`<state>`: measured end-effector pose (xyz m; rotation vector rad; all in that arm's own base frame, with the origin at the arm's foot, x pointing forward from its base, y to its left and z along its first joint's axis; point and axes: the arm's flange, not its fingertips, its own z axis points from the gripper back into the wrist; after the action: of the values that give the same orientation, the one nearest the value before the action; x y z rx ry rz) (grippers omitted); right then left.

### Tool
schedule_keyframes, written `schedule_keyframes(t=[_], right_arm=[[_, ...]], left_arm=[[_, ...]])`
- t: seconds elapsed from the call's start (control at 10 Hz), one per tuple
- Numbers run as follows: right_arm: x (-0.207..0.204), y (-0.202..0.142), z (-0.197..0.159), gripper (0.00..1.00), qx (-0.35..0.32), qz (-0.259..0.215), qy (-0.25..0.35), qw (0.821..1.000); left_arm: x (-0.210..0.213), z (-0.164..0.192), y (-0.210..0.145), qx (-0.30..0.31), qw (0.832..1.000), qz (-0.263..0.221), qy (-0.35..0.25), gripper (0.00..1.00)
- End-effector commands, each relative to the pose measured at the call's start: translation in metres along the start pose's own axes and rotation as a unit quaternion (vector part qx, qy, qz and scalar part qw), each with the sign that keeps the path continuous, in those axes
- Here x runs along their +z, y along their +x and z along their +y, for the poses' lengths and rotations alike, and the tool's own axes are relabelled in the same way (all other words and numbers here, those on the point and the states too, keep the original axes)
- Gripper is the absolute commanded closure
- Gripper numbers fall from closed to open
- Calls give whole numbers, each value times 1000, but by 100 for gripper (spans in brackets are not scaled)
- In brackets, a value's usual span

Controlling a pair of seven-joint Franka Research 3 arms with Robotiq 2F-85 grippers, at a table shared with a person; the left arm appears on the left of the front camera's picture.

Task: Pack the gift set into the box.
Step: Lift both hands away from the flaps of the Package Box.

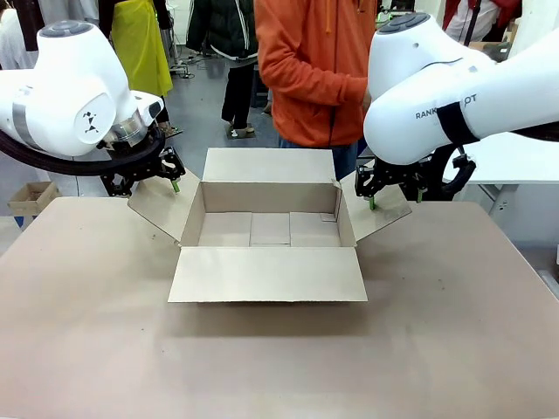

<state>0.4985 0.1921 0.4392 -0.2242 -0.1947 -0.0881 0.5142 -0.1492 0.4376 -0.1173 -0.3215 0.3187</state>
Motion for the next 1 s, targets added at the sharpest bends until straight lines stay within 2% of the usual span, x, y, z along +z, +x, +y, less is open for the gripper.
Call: schedule_keyframes(t=[0.0, 0.9], right_arm=[[2, 3, 1, 0, -9, -6, -13, 1000], [2, 3, 1, 0, -9, -6, -13, 1000]], left_arm=[[1, -3, -1, 8, 1000, -3, 10, 0], [1, -3, -1, 8, 1000, -3, 10, 0]])
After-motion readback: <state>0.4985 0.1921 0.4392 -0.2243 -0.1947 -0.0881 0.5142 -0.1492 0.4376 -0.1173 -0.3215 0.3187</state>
